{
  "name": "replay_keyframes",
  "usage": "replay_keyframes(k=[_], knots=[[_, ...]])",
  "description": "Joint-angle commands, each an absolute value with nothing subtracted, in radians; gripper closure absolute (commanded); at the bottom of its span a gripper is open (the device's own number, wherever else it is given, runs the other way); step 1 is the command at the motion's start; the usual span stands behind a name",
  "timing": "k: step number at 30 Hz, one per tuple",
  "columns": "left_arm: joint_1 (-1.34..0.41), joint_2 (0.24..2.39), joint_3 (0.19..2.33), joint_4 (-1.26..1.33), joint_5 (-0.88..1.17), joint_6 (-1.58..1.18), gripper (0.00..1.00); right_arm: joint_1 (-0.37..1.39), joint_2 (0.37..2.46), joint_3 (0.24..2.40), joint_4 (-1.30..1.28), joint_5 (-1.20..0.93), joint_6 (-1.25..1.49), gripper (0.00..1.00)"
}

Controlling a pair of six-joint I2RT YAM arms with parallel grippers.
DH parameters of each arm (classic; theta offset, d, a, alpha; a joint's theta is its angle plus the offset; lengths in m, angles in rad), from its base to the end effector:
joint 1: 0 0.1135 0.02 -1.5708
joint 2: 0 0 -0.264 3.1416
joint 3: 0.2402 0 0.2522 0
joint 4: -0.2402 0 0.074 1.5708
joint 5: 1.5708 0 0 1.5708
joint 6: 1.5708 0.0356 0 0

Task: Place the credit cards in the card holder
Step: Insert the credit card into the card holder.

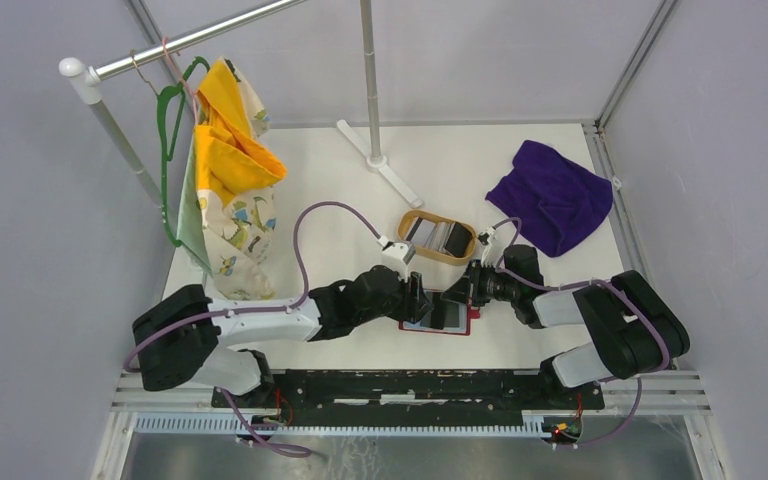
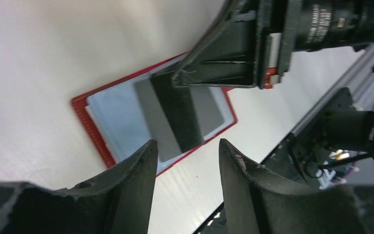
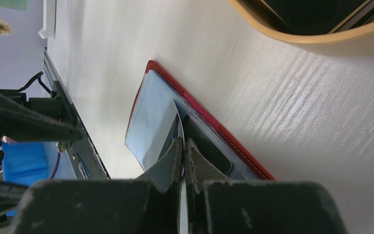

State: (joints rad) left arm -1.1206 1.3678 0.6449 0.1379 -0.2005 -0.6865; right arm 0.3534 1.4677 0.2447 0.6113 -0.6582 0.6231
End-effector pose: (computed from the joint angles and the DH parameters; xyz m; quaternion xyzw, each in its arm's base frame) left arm 0.1286 -0.2499 0.1949 0.1425 0.8662 -0.3153 0.3606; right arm 0.1955 0.0953 0.1076 -0.0349 0.8520 0.4580 0.2511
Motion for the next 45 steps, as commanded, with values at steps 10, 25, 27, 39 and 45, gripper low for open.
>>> replay_keyframes(k=[10,25,27,39,45], knots=[[-1.162,1.598,0.695,0.456,-0.026,-0.741,0.59,0.362,1.507,0.265,0.574,-0.632,0.581,0.93],[-1.221,1.826,0.939,0.242,-0.265,-0.730,0.64,0.370,1.516,0.276,0.575,-0.656,0.589,0.90],[-1.222,1.839,0.962,0.199,-0.308,-0.729,0.63,0.370,1.514,0.276,0.575,-0.657,0.589,0.89],[-1.230,1.861,0.993,0.088,-0.447,-0.744,0.59,0.375,1.520,0.283,0.574,-0.667,0.577,0.82],[-1.237,1.833,0.983,0.072,-0.477,-0.750,0.55,0.393,1.530,0.291,0.565,-0.673,0.567,0.81]])
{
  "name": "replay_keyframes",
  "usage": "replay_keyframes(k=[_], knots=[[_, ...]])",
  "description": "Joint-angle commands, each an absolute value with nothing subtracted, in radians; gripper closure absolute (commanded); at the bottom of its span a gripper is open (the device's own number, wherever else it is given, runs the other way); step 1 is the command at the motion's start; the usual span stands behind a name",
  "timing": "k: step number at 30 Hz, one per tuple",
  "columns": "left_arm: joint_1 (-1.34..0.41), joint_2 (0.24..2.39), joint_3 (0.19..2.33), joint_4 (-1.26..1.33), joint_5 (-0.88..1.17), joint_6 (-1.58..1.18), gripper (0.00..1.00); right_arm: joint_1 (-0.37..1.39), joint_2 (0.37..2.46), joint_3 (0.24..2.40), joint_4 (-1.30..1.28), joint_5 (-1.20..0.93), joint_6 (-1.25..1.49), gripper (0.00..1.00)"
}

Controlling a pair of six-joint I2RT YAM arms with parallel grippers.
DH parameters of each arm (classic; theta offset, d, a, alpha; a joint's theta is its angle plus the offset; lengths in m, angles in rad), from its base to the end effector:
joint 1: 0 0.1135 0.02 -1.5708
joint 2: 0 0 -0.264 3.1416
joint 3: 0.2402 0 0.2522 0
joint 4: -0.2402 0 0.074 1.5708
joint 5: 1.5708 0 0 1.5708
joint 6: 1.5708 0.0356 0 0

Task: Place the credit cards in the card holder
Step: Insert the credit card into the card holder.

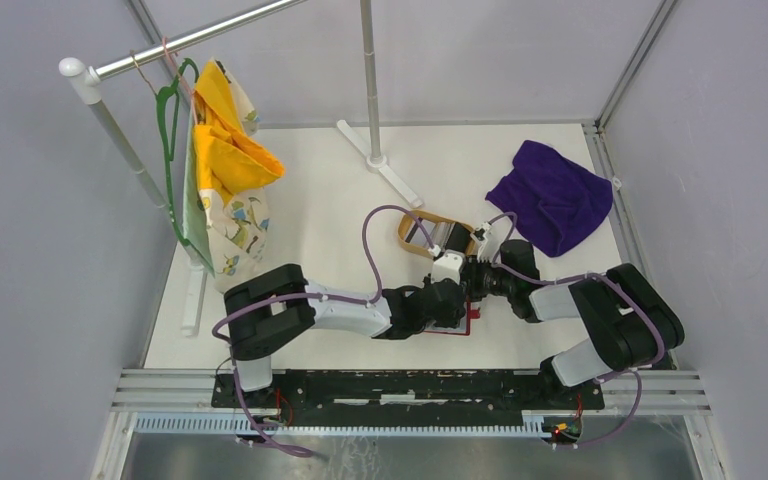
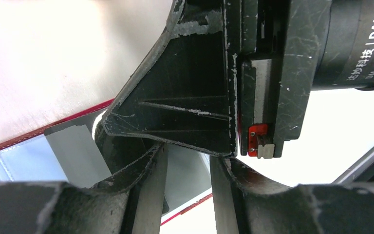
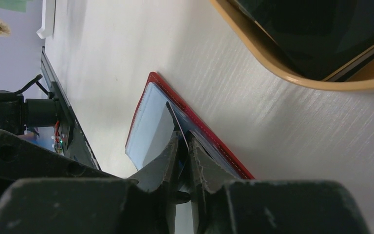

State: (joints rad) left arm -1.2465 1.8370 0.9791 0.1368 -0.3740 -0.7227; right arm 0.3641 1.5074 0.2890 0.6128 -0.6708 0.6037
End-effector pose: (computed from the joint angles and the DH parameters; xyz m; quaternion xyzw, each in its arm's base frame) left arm 0.1320 -0.3518 0.1514 0.1578 0.8845 -0.2437 0.3651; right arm 0.2051 0.1018 0.1098 -0.0517 0.8487 0.4620 0.2523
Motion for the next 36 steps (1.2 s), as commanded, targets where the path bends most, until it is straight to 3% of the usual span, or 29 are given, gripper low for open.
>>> replay_keyframes(k=[1,12,23,36], knots=[[-1.239,1.829,0.979,0.072,-0.480,-0.751,0.55,0.396,1.531,0.291,0.563,-0.674,0.566,0.82],[-1.311,1.721,0.936,0.103,-0.481,-0.685,0.59,0.405,1.536,0.294,0.515,-0.650,0.537,0.89],[-1.321,1.486,0.755,0.179,-0.444,-0.663,0.60,0.410,1.526,0.279,0.558,-0.628,0.585,0.87],[-1.322,1.714,0.914,0.204,-0.441,-0.651,0.69,0.418,1.542,0.270,0.585,-0.644,0.637,0.85]])
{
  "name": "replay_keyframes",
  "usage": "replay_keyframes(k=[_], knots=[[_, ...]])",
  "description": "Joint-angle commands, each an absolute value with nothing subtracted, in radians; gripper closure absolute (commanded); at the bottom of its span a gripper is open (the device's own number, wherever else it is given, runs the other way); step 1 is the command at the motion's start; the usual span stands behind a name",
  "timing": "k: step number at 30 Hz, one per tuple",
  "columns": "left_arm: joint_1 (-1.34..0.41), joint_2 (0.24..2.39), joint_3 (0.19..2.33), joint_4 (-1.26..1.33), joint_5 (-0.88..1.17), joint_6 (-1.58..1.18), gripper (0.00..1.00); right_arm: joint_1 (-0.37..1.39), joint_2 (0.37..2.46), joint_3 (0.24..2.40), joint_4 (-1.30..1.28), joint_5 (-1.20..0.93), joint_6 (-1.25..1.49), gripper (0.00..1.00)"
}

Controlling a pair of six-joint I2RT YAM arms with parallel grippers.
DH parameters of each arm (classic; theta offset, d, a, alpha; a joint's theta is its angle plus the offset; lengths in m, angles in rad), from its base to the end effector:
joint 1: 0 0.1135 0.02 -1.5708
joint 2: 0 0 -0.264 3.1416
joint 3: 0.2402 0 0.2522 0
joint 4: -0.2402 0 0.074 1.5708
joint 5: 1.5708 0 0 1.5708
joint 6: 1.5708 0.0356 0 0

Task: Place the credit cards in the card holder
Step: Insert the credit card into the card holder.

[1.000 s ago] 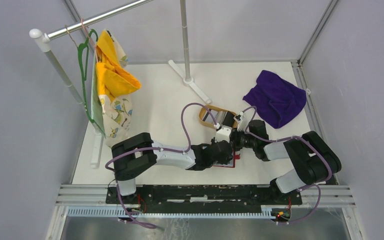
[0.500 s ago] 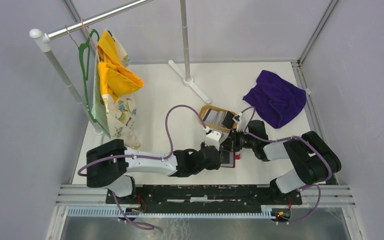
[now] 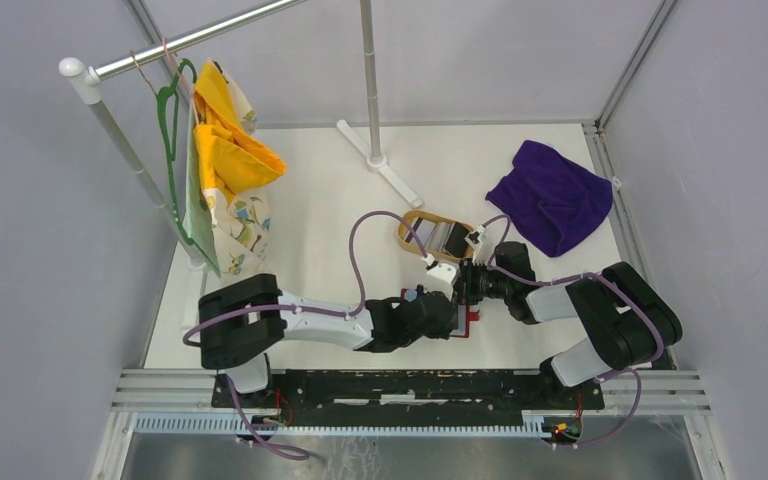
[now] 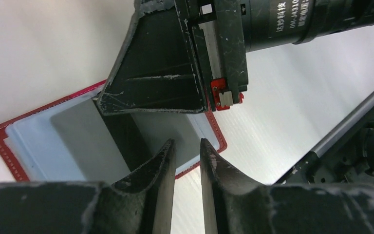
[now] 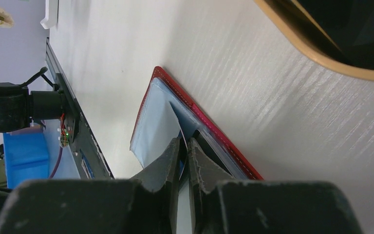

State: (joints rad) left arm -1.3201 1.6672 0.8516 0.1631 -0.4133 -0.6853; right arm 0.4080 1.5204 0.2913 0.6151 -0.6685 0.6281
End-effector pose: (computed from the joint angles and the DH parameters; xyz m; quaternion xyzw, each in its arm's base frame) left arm 0.0986 -0.3275 0.1743 0.1874 0.8619 -0.2667 0.3884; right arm 0.2011 0.1110 0.1077 -0.0580 0.8501 0.4684 0.2336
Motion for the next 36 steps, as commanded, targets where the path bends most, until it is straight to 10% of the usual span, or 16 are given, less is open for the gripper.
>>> replay_keyframes(k=[1,36], knots=[[-1.322,1.726,0.922,0.199,-0.452,-0.655,0.69,0.418,1.542,0.269,0.586,-0.645,0.640,0.85],[-1.347,1.654,0.887,0.099,-0.565,-0.693,0.62,0.429,1.543,0.337,0.509,-0.661,0.508,0.66]])
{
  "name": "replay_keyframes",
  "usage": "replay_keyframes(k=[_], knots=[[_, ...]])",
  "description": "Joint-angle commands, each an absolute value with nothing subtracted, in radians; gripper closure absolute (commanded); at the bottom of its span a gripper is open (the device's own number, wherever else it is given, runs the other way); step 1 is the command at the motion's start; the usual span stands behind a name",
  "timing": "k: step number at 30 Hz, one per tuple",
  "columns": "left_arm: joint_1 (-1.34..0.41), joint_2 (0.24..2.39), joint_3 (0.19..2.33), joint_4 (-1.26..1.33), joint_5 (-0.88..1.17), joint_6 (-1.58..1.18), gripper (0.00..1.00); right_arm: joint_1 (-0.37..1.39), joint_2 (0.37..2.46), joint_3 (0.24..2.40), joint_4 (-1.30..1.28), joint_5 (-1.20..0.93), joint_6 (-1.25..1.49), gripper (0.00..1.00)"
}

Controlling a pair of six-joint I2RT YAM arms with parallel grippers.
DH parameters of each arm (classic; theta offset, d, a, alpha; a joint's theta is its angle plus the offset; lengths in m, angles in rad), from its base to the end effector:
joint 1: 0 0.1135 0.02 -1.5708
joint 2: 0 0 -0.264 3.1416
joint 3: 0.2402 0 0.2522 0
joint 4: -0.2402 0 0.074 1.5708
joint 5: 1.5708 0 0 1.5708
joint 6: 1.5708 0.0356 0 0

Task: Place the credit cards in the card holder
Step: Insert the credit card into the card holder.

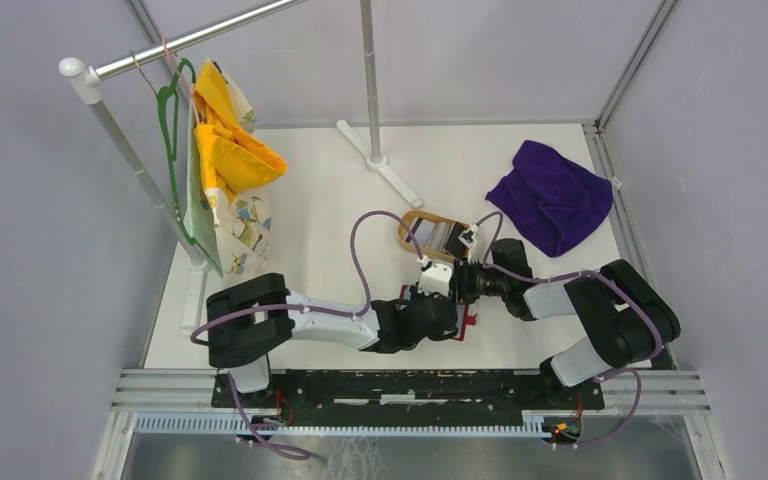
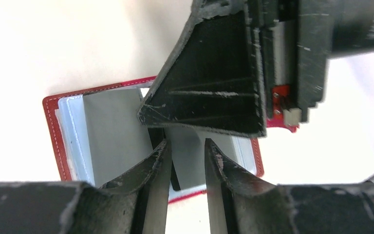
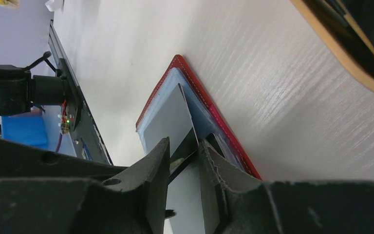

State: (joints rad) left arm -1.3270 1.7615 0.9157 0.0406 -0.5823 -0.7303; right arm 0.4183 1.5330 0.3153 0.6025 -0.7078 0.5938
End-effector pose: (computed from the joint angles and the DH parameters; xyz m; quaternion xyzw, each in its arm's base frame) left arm 0.1033 -0.3342 0.1544 0.1587 0.8808 -0.1691 0.4127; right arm 0.2040 0.1160 0.1099 -0.0857 0.8437 0.4783 0.2281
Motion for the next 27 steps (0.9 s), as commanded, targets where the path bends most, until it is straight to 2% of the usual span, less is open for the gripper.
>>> replay_keyframes(k=[1,8,16,23,27], knots=[[-1.351,1.630,0.873,0.106,-0.553,-0.682,0.62,0.432,1.544,0.343,0.503,-0.661,0.501,0.66],[-1.357,1.440,0.757,0.032,-0.568,-0.673,0.62,0.440,1.546,0.363,0.476,-0.652,0.459,0.66],[-1.350,1.406,0.751,-0.205,-0.735,-0.716,0.63,0.471,1.545,0.375,0.468,-0.650,0.445,0.66],[-1.346,1.373,0.743,-0.077,-0.657,-0.646,0.61,0.487,1.572,0.398,0.449,-0.669,0.442,0.66],[-1.270,1.356,0.746,-0.007,-0.563,-0.612,0.59,0.486,1.579,0.430,0.406,-0.689,0.401,0.64]])
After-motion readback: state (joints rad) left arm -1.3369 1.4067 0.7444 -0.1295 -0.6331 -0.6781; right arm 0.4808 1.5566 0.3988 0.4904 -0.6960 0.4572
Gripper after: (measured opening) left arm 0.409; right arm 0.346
